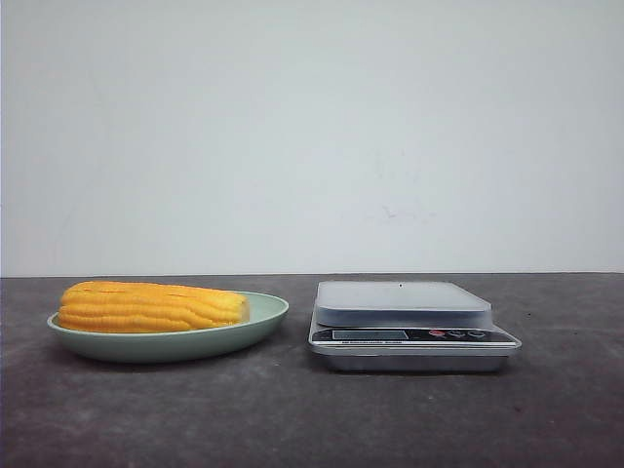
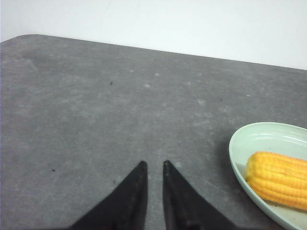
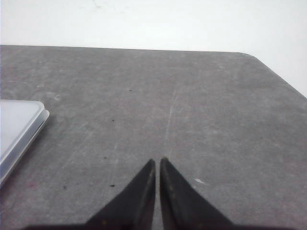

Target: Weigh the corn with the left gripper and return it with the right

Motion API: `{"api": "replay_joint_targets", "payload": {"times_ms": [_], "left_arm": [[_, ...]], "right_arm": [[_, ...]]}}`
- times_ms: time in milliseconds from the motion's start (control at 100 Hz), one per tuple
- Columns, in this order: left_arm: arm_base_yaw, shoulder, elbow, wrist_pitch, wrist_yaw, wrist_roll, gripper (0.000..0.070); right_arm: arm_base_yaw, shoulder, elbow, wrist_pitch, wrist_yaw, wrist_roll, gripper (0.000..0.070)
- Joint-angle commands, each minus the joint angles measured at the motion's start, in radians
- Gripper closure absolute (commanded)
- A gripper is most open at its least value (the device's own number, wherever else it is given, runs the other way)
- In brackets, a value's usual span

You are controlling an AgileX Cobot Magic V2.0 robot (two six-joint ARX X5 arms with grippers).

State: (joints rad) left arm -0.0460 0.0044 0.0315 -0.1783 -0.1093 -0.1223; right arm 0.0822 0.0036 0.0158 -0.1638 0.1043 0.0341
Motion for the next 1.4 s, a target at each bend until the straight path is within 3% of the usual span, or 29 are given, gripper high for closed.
{"api": "replay_joint_targets", "payload": {"times_ms": [0,1390], "left_arm": [[0.002,-0.001,-0.017,-0.006,-0.002,0.006,0.0684],[0.002,-0.001,-0.017,-0.006,-0.002,0.006,0.0684]], "right_arm": [[-0.001,0.0,-0.005,0.006,0.0,0.011,0.069],[-0.001,0.0,-0.005,0.006,0.0,0.011,0.069]]}}
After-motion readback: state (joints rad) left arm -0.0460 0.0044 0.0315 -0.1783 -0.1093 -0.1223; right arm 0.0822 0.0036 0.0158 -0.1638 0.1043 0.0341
